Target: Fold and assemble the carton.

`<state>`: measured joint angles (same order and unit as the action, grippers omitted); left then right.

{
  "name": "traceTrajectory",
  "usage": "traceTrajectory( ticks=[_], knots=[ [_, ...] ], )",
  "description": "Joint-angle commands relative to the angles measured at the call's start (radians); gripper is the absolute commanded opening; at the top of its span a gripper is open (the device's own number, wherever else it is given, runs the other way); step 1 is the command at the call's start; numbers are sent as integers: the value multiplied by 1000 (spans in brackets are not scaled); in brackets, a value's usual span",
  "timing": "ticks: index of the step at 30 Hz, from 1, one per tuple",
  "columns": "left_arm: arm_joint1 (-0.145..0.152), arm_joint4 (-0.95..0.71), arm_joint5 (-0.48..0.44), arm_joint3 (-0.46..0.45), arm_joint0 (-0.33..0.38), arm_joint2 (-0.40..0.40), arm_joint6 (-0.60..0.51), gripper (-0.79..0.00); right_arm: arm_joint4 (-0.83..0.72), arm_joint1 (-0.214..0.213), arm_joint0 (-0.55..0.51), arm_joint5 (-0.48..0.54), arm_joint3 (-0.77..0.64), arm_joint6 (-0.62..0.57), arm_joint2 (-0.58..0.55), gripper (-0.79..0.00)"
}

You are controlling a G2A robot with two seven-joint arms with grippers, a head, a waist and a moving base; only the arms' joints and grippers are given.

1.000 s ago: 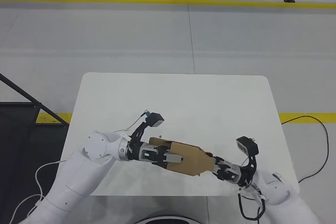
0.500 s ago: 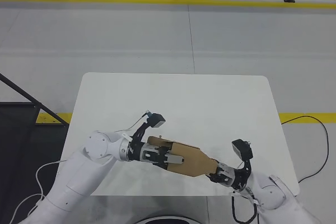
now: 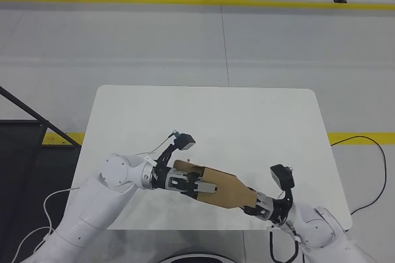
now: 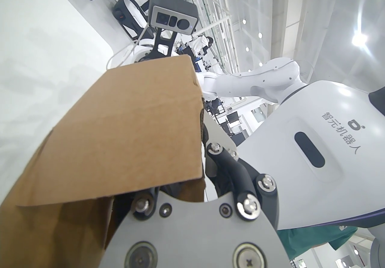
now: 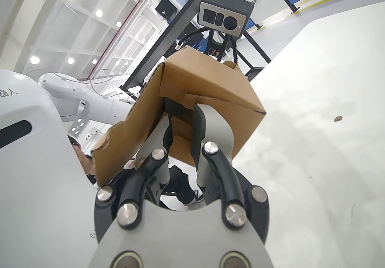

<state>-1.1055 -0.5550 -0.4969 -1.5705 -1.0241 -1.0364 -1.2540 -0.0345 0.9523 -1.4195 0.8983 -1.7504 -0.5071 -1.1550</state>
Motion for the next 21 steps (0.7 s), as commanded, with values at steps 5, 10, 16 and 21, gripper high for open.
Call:
traceTrajectory(
  ticks=[5, 10, 16, 21],
  knots=[
    [2, -3, -4, -4, -5, -10, -3, -785, 8, 3, 0, -5, -1, 13, -3, -542],
    [4, -2, -4, -9, -10, -19, -2, -785, 10, 0, -21, 15, 1, 34, -31, -502],
    [5, -6, -2, -6, -7, -25, -1, -785, -1, -10, -86, 67, 1, 66, -107, -499],
    [3, -4, 3, -5, 1, -22, 1, -785, -41, -20, -129, 83, 11, 63, -157, -486]
  ],
)
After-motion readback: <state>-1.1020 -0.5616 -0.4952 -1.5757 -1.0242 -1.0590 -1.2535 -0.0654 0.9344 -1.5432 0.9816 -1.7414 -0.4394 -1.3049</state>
